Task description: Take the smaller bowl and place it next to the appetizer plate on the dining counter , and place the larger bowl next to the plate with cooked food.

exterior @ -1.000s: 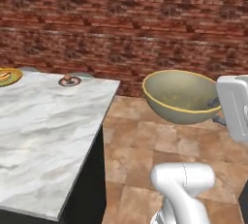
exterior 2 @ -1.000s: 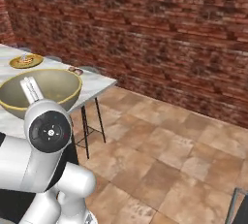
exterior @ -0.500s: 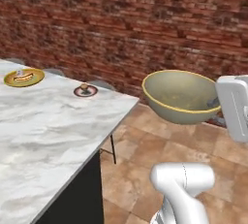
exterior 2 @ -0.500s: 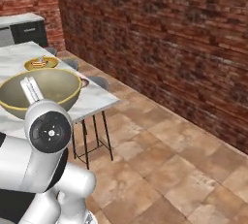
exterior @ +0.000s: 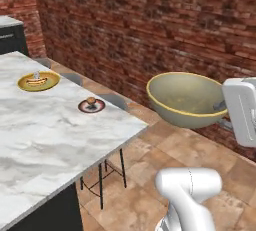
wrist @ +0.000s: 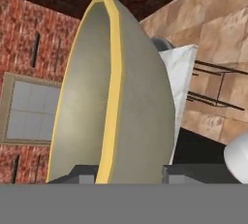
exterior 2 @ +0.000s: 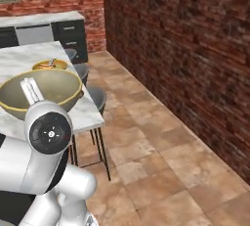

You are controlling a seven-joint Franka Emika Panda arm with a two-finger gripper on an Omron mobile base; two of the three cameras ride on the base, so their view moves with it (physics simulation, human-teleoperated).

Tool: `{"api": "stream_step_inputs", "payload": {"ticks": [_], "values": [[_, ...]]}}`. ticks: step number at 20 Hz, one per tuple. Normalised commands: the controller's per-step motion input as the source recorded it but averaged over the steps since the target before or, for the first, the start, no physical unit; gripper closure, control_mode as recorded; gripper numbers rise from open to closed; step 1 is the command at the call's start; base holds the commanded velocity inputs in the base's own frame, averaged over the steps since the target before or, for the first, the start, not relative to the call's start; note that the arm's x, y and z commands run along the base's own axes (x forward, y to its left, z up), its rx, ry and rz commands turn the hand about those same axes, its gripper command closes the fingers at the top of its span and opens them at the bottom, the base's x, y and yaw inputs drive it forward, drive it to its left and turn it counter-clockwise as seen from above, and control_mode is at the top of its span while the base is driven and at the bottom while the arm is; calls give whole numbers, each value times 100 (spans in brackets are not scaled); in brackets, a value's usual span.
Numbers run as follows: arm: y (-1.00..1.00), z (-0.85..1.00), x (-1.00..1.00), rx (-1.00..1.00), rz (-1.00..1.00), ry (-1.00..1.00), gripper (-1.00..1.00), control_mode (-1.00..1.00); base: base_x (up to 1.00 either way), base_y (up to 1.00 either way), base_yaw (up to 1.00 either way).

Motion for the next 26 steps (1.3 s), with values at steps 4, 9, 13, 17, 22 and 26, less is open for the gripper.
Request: {"api": "stream_step_inputs", "payload": {"ticks": [4,9,13,17,22,26], "values": [[0,0,0,0,0,0,100,100,55,-100,51],[0,0,0,0,0,0,100,100,55,-100,50],[0,0,0,0,0,0,100,100,55,-100,49],[0,0,0,0,0,0,100,100,56,-100,50],[0,0,0,0,0,0,100,100,60,-100,51],[0,0,0,0,0,0,100,100,66,-100,54]]}}
